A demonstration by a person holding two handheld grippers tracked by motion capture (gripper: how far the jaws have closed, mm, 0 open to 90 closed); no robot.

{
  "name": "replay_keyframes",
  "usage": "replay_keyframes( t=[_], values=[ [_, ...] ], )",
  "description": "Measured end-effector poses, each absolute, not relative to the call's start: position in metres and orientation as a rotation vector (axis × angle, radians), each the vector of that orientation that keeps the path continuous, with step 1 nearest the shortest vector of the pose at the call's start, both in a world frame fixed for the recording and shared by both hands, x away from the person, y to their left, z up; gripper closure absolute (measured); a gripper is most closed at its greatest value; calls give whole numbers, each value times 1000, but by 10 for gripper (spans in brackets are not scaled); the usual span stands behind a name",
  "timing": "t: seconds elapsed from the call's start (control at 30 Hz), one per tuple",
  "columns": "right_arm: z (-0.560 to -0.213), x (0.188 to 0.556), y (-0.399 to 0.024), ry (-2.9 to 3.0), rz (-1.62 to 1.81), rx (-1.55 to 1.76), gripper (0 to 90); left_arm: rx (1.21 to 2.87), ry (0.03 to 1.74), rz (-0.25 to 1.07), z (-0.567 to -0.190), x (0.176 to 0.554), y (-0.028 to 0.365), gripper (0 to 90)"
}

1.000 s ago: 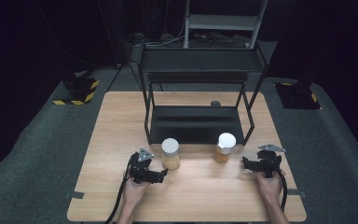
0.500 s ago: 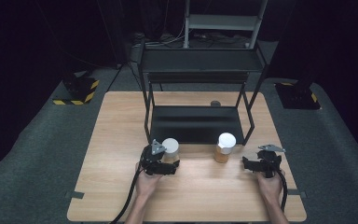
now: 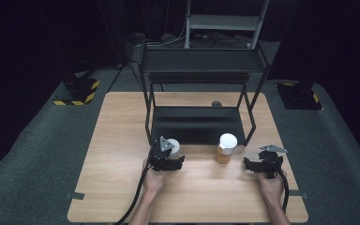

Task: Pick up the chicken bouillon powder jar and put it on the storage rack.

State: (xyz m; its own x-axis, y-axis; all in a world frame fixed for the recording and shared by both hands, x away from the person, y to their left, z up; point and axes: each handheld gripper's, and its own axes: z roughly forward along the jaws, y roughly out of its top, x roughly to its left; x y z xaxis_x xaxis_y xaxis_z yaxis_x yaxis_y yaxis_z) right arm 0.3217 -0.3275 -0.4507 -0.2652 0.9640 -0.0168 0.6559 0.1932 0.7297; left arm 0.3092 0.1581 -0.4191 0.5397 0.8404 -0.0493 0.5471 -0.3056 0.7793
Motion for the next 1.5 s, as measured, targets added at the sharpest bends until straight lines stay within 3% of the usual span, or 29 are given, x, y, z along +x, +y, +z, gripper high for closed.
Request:
replay_keyframes(
  t=[0.2,0.93,1.5],
  values=[
    [-451,322,-327,1995,850,1509,14,1992,1126,481,-419,310,158,306],
    [-451,322,-327,1995,850,1509,14,2049,1074,500,-409,309,158,321],
    [-451,322,-327,1995,850,1509,14,2067,1045,381,-349,330,167,323]
  ],
)
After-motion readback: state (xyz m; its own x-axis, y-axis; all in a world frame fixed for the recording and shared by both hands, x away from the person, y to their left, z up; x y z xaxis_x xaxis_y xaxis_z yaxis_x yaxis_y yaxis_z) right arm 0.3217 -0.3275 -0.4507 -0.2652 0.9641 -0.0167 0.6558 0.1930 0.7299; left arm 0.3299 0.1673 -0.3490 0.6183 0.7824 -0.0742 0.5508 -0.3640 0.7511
